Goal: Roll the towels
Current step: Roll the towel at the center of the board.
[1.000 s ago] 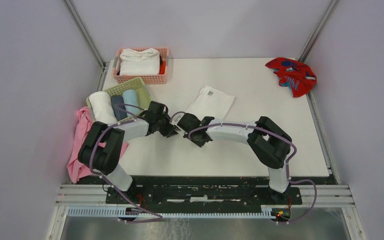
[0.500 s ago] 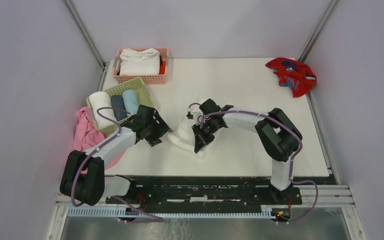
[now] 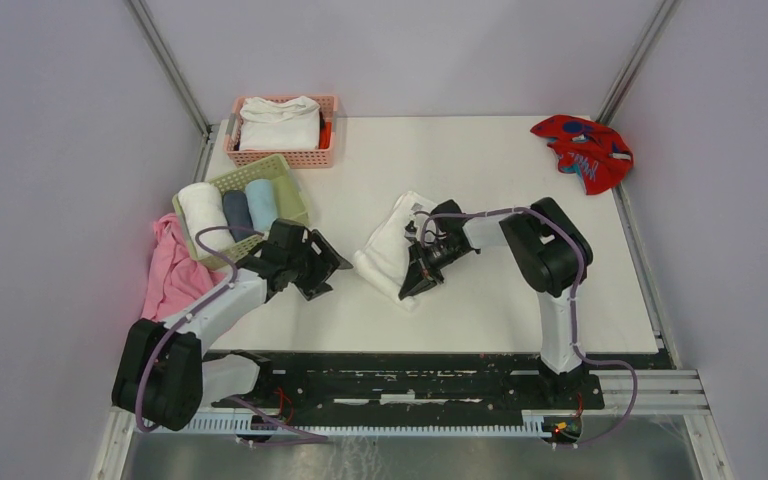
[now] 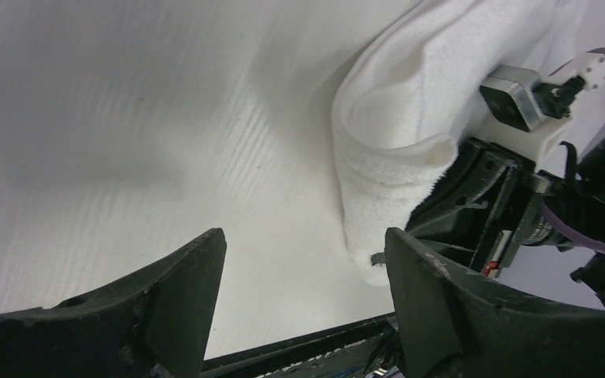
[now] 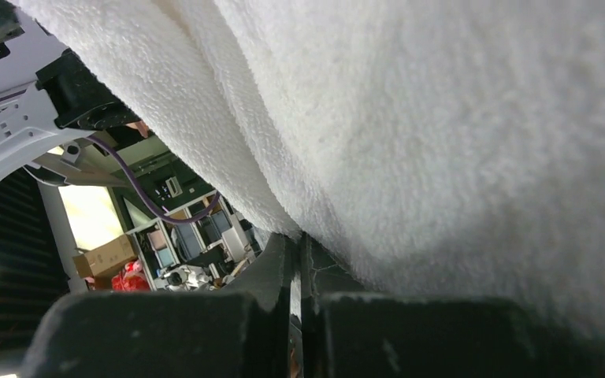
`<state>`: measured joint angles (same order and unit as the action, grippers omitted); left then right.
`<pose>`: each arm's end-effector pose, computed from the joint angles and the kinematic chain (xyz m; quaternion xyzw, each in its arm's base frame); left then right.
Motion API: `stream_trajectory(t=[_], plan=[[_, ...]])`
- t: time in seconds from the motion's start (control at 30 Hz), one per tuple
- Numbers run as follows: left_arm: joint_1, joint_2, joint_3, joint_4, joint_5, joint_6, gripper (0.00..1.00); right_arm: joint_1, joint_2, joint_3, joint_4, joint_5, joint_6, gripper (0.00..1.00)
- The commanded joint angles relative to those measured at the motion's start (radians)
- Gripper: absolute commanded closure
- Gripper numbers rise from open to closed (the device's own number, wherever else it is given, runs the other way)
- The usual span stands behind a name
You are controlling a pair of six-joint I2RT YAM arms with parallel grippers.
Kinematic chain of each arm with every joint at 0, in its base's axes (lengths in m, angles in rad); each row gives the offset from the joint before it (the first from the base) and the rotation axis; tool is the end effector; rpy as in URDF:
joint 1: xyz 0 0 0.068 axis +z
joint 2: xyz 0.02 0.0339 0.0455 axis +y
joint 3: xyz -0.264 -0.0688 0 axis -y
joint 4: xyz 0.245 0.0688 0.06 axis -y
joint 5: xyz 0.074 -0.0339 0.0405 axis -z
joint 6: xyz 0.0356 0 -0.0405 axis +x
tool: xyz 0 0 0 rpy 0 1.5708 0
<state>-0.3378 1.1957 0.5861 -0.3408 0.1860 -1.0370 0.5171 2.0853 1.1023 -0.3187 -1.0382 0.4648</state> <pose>0.2071 -0.0797 0.1794 -0.2981 0.9005 -0.2612 0.1788 0.2979 0.2047 0.0840 0.0890 -0.8584 -0.4885 0.1291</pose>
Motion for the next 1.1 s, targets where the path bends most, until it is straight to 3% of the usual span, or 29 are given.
stream_trajectory(t=[0.0, 0.2, 0.43, 0.6, 0.8, 0.87, 0.97, 1.07], plan=[[-0.008, 0.006, 0.010, 0.150, 0.072, -0.069, 0.19, -0.005, 0.037, 0.002, -0.002, 0.009, 0.003, 0.99], [-0.057, 0.103, 0.116, 0.162, 0.029, -0.084, 0.15, -0.006, 0.037, 0.036, -0.076, 0.059, -0.040, 0.99], [-0.095, 0.279, 0.211, 0.070, -0.075, -0.056, 0.19, -0.005, 0.023, 0.038, -0.098, 0.083, -0.056, 0.99], [-0.099, 0.365, 0.211, 0.015, -0.102, 0.001, 0.35, -0.006, 0.011, 0.029, -0.096, 0.084, -0.052, 0.99], [-0.095, 0.400, 0.207, -0.041, -0.177, 0.057, 0.69, -0.006, 0.006, 0.018, -0.090, 0.075, -0.044, 0.99], [-0.089, 0.415, 0.220, -0.060, -0.201, 0.083, 0.72, -0.006, 0.011, 0.014, -0.091, 0.079, -0.045, 0.99], [-0.072, 0.430, 0.235, -0.068, -0.193, 0.105, 0.69, -0.006, 0.027, 0.015, -0.103, 0.097, -0.049, 0.99], [-0.066, 0.399, 0.234, -0.061, -0.199, 0.107, 0.42, -0.007, 0.045, 0.014, -0.117, 0.122, -0.060, 0.99]])
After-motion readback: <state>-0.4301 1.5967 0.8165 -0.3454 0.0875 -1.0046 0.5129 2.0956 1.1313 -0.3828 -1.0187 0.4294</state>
